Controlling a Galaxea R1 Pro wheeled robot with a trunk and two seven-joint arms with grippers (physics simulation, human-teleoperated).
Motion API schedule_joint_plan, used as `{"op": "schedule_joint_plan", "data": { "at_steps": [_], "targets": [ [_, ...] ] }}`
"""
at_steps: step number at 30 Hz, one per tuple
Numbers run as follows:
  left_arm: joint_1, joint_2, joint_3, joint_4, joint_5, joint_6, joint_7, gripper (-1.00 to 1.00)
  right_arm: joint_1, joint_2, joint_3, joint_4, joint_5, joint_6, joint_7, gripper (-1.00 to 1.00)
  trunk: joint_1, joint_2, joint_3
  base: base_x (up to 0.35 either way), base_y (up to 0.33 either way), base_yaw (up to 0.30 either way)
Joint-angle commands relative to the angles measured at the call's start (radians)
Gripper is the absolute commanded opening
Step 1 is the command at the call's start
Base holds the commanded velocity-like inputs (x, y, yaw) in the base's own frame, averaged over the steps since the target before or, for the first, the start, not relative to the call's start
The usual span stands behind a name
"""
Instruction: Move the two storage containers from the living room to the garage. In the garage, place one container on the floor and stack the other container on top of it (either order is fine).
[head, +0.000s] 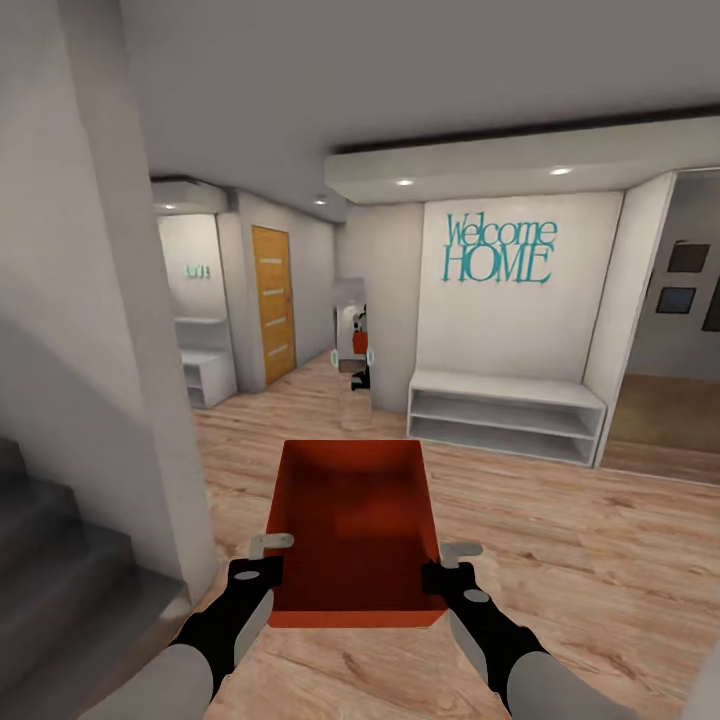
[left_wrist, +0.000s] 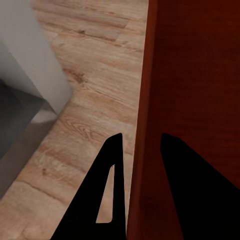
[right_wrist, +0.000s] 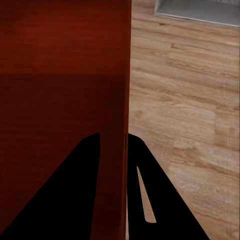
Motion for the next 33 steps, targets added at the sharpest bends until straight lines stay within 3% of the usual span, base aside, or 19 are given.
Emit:
{"op": "schedule_joint_plan", "data": {
  "at_steps": [1, 33],
  "targets": [
    [0.000, 0.002, 0.038, 0.000, 0.044, 0.004, 0.010, -1.00, -0.001, -0.004, -0.026, -0.003, 0.002, -0.031, -0.007, -1.00, 0.001, -0.001, 0.000, 0.332, 0.000, 0.000],
    [0.000, 0.002, 0.038, -0.001, 0.044, 0.004, 0.010, -1.00, -0.001, -0.004, -0.026, -0.002, 0.003, -0.036, -0.007, -1.00, 0.001, -0.001, 0.000, 0.332, 0.000, 0.000]
  ]
}}
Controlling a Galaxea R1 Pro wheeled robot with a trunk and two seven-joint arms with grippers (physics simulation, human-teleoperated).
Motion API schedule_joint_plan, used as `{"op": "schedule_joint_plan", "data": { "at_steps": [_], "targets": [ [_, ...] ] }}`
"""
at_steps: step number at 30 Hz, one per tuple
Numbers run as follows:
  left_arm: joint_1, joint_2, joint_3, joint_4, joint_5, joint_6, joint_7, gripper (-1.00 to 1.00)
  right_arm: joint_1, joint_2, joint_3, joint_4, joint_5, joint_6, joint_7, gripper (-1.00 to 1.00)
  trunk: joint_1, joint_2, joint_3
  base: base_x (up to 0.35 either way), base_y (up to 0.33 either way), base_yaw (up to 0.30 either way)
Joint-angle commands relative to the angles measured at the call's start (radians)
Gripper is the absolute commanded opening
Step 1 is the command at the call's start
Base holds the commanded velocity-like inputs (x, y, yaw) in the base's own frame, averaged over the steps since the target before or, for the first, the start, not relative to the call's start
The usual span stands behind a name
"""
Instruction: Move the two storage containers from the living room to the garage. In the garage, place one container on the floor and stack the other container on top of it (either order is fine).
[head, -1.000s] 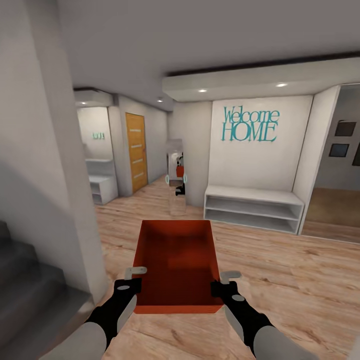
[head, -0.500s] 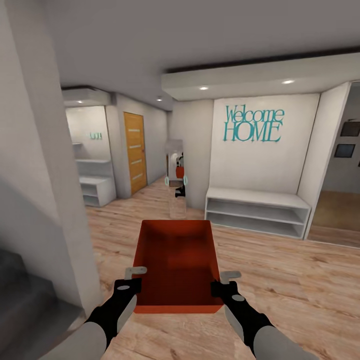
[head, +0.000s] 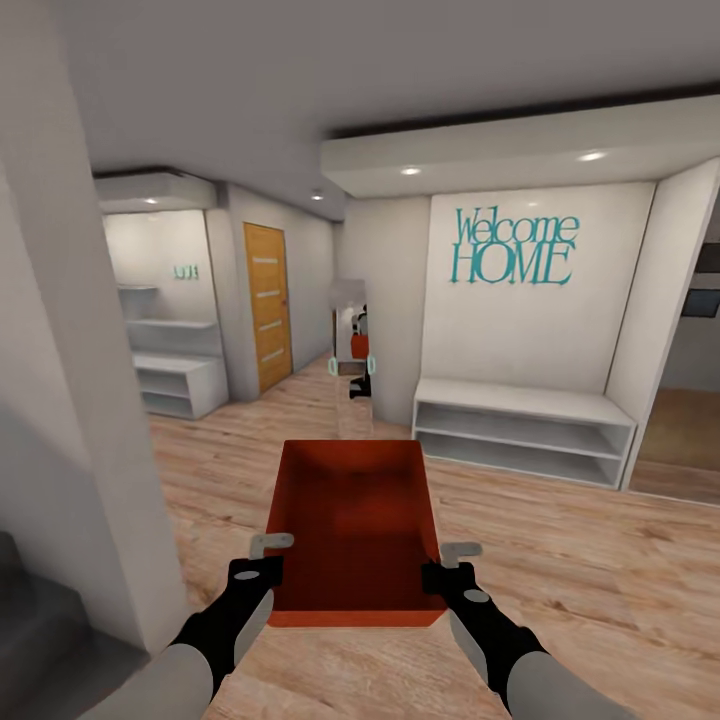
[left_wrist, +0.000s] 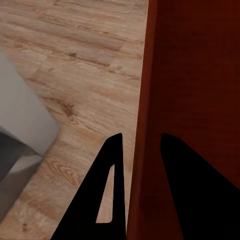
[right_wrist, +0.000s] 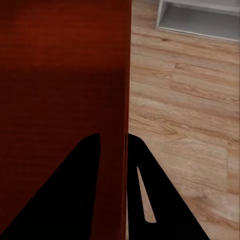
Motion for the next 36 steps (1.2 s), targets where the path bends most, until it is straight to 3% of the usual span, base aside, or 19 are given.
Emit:
{"op": "schedule_joint_plan", "data": {
  "at_steps": [1, 8, 18, 36],
  "targets": [
    [0.000, 0.002, 0.038, 0.000, 0.045, 0.004, 0.011, -1.00, -0.001, -0.004, -0.023, -0.003, 0.002, -0.034, -0.007, -1.00, 0.001, -0.001, 0.000, 0.332, 0.000, 0.000],
    [0.000, 0.002, 0.038, 0.000, 0.045, 0.004, 0.011, -1.00, -0.001, -0.004, -0.023, -0.002, 0.002, -0.029, -0.006, -1.00, 0.001, -0.001, 0.000, 0.332, 0.000, -0.018],
    [0.000, 0.002, 0.038, 0.000, 0.045, 0.004, 0.011, -1.00, -0.001, -0.003, -0.023, -0.003, 0.002, -0.029, -0.004, -1.00, 0.001, -0.001, 0.000, 0.332, 0.000, -0.190],
    [0.000, 0.002, 0.038, 0.000, 0.045, 0.004, 0.011, -1.00, -0.001, -0.003, -0.023, -0.003, 0.001, -0.030, -0.004, -1.00, 0.001, -0.001, 0.000, 0.332, 0.000, -0.009]
  ]
}}
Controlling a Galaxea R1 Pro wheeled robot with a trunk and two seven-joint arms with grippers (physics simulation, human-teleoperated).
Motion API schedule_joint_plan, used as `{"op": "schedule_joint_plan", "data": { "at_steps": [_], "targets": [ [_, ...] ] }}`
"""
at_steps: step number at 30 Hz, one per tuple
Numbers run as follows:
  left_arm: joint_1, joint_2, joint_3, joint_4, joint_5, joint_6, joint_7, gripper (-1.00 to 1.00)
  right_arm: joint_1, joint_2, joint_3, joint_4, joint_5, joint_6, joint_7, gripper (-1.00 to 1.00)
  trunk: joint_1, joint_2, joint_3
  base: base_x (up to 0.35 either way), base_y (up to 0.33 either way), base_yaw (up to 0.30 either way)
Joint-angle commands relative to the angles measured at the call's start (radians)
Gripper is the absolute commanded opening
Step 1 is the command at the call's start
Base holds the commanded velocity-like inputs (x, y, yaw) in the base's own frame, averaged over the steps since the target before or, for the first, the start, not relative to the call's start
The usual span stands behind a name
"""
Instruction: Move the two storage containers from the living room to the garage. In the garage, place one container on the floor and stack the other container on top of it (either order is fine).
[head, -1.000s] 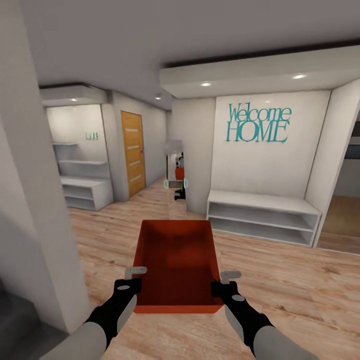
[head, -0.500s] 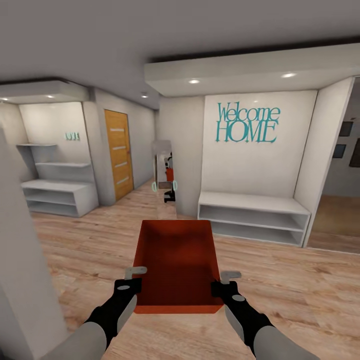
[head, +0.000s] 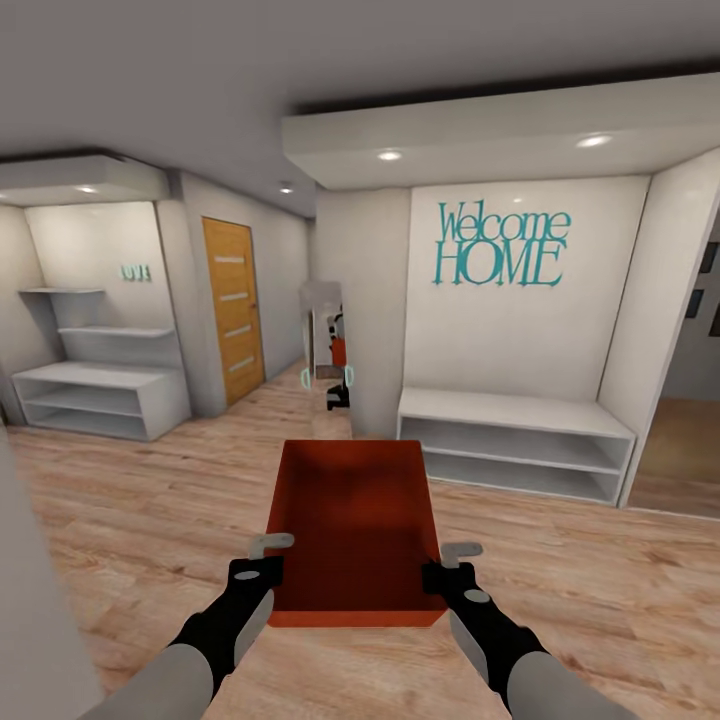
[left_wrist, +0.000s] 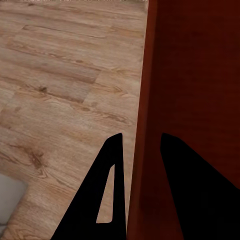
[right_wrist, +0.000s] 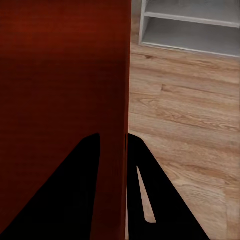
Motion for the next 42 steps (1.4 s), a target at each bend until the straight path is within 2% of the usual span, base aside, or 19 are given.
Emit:
{"op": "schedule_joint_plan", "data": {
  "at_steps": [1, 22, 42],
  "targets": [
    [0.000, 0.003, 0.039, 0.000, 0.043, 0.004, 0.010, -1.00, -0.001, -0.002, -0.022, -0.002, 0.002, -0.032, -0.007, -1.00, 0.001, -0.001, 0.000, 0.332, 0.000, 0.000],
    [0.000, 0.005, 0.039, 0.001, 0.043, 0.003, 0.010, -1.00, -0.001, -0.002, -0.022, -0.002, 0.001, -0.031, -0.005, -1.00, 0.001, -0.001, 0.000, 0.332, 0.000, 0.009],
    [0.000, 0.004, 0.039, 0.001, 0.043, 0.002, 0.010, -1.00, -0.001, -0.002, -0.022, -0.002, 0.001, -0.030, -0.007, -1.00, 0.001, -0.001, 0.000, 0.332, 0.000, 0.260]
  ]
}}
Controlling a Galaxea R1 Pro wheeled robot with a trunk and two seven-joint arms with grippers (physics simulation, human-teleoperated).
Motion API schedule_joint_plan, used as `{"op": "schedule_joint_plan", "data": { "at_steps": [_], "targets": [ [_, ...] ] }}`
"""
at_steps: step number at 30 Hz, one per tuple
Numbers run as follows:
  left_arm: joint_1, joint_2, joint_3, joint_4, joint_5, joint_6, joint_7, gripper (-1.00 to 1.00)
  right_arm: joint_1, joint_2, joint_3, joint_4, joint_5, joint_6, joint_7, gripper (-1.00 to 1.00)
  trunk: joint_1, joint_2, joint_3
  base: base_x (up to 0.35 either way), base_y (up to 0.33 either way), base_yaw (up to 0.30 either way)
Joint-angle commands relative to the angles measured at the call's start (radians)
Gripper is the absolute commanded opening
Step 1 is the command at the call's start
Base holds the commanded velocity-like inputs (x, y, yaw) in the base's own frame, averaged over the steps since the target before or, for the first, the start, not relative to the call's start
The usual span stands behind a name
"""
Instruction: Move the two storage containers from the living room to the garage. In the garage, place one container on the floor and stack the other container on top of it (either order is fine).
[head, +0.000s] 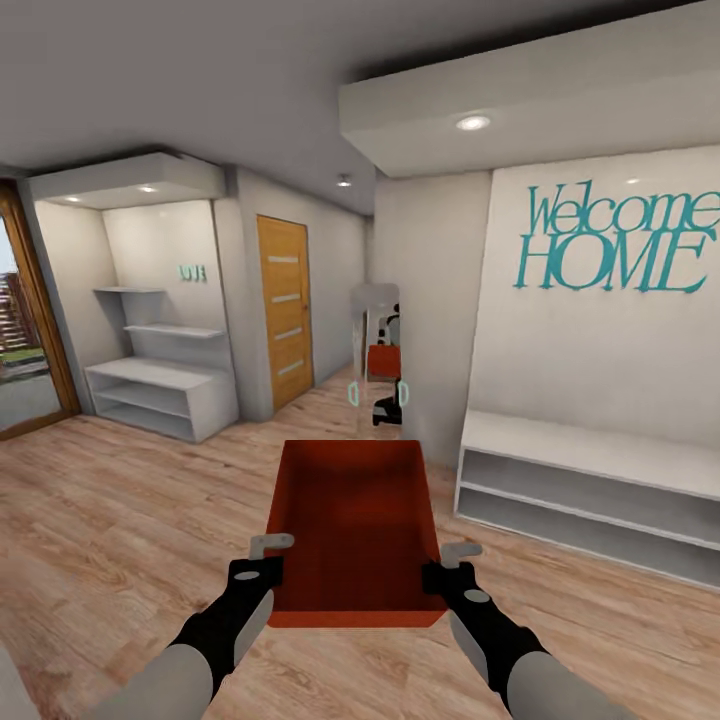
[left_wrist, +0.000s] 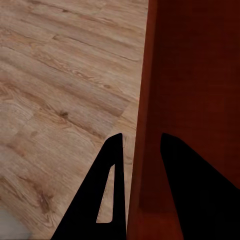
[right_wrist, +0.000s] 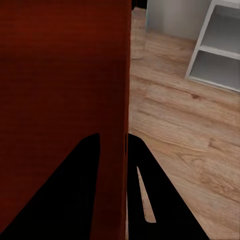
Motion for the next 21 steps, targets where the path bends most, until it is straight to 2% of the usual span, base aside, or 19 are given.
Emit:
{"op": "schedule_joint_plan", "data": {
  "at_steps": [1, 9, 21],
  "targets": [
    [0.000, 0.003, 0.044, 0.000, 0.037, 0.004, 0.010, -1.00, -0.001, -0.002, -0.023, -0.003, 0.001, -0.029, -0.007, -1.00, 0.001, -0.001, 0.000, 0.332, 0.000, 0.268],
    [0.000, 0.004, 0.044, 0.000, 0.037, 0.004, 0.010, -1.00, -0.001, -0.002, -0.023, -0.004, 0.001, -0.030, -0.005, -1.00, 0.001, -0.001, 0.000, 0.332, 0.000, 0.235],
    [0.000, 0.004, 0.044, 0.000, 0.037, 0.003, 0.010, -1.00, -0.001, -0.002, -0.023, -0.004, -0.001, -0.032, -0.005, -1.00, 0.001, -0.001, 0.000, 0.332, 0.000, 0.014]
  ]
}}
